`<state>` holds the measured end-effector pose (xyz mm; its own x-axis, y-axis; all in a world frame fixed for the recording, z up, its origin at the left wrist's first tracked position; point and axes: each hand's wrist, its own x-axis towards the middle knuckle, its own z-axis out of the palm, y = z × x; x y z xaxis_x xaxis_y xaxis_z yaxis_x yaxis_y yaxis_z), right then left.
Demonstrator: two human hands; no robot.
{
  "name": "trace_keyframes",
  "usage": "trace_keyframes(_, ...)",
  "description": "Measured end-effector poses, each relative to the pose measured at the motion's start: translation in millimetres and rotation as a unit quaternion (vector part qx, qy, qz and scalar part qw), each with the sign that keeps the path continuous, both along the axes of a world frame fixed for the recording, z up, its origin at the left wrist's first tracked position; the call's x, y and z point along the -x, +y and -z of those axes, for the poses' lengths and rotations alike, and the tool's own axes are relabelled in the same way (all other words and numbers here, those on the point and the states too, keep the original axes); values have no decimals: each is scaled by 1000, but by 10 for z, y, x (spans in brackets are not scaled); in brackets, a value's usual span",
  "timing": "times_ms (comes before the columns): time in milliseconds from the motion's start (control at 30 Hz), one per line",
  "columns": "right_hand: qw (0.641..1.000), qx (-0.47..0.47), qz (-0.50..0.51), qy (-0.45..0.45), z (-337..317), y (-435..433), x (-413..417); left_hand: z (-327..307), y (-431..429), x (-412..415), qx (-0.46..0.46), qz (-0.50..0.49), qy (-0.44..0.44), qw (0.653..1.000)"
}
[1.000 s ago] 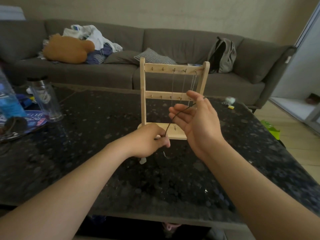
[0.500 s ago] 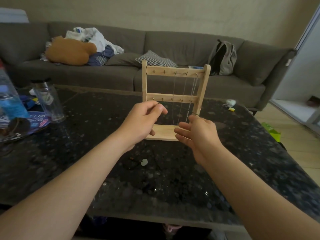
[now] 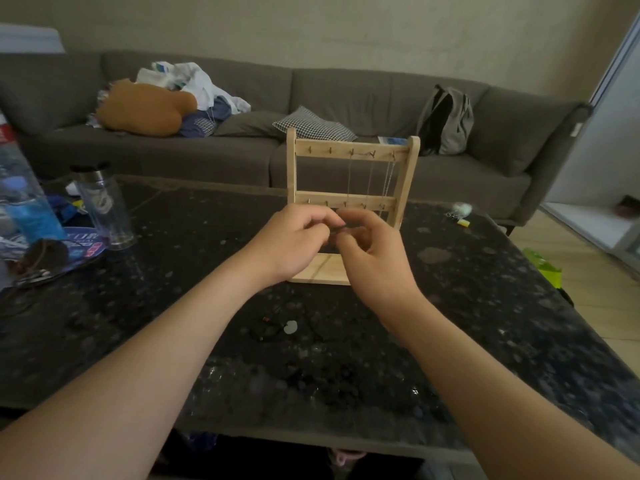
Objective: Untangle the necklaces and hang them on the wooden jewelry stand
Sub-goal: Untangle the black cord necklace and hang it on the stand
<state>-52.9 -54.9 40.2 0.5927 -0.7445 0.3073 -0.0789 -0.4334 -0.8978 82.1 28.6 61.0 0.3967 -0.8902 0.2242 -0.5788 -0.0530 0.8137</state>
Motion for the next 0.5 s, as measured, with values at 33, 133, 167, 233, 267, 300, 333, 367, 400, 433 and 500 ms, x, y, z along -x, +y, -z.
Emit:
trace_keyframes(33, 1000, 20, 8, 15, 6, 4, -12, 1, -11, -2, 1, -5, -15, 1000)
trace_keyframes(133, 994, 82, 38, 53, -1, -4, -55, -11, -51, -19, 23, -54, -63, 996)
trace_keyframes(167, 994, 89, 41, 54, -19, -12, -69, -21, -63, -27, 36, -76, -74, 994)
trace_keyframes(233, 994, 84, 48, 44, -64, -36, -101, -62, -73, -51, 60, -114, -77, 989)
trace_keyframes(267, 995, 77, 51, 37, -91, -46, -112, -84, -81, -66, 72, -129, -73, 986)
trace_keyframes(300, 996, 67, 54, 26, -117, -58, -124, -104, -91, -81, 84, -141, -66, 984)
trace_keyframes(333, 997, 57, 58, 10, -140, -71, -134, -124, -101, -94, 95, -150, -59, 982)
trace_keyframes(367, 997, 47, 67, -9, -163, -84, -143, -132, -107, -104, 107, -155, -48, 981)
trace_keyframes(400, 996, 37, 81, -29, -188, -97, -150, -136, -110, -114, 119, -155, -30, 980)
trace_keyframes(433, 994, 24, 95, -49, -212, -118, -161, -142, -115, -126, 128, -151, -6, 980)
trace_keyframes(500, 990, -13, 110, -86, -256, -169, -195, -161, -123, -140, 129, -135, 46, 981)
